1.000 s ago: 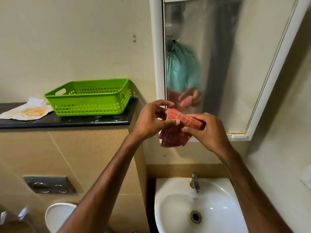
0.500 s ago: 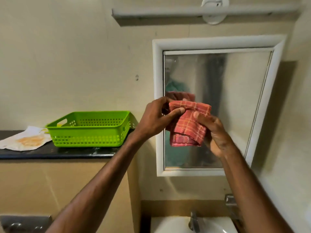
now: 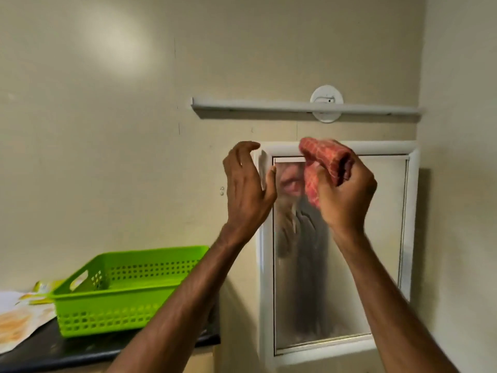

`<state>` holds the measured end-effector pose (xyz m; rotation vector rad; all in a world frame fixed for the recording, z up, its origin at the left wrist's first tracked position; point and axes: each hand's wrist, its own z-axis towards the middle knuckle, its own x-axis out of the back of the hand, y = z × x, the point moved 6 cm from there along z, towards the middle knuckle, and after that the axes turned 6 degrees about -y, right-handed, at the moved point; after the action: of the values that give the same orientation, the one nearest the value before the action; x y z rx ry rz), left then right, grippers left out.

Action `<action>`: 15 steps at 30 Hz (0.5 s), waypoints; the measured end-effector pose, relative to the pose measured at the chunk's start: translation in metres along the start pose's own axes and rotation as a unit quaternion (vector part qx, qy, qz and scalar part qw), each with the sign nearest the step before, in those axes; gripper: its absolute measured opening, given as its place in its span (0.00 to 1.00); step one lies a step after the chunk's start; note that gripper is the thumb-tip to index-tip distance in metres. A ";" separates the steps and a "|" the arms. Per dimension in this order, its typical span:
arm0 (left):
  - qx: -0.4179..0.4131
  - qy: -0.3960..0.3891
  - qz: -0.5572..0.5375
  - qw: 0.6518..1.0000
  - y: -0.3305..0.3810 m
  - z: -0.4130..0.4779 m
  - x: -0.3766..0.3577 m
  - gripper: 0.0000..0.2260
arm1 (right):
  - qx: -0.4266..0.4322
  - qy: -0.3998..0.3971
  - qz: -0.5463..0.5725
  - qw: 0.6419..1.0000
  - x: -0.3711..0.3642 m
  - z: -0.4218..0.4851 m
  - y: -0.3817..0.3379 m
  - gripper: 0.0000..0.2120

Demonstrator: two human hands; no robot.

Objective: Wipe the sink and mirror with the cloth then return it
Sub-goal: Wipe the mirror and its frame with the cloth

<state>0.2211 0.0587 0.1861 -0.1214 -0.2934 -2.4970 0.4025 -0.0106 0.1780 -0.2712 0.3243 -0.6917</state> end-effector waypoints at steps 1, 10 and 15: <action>0.016 -0.010 -0.013 1.000 -0.008 0.006 -0.006 0.23 | 0.086 0.034 -0.068 0.993 -0.008 0.005 -0.009 0.20; 0.033 -0.068 -0.129 0.989 -0.028 0.006 -0.028 0.25 | 0.114 -0.138 -0.342 0.923 -0.077 -0.004 0.037 0.37; 0.039 -0.083 -0.178 0.980 -0.033 0.005 -0.022 0.21 | 0.132 -0.186 -0.365 0.903 -0.072 -0.020 0.038 0.35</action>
<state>0.2198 0.0982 0.1820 -0.2675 -0.5225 -2.8301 0.3643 0.0623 0.1606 -0.2568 -0.2638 -1.3867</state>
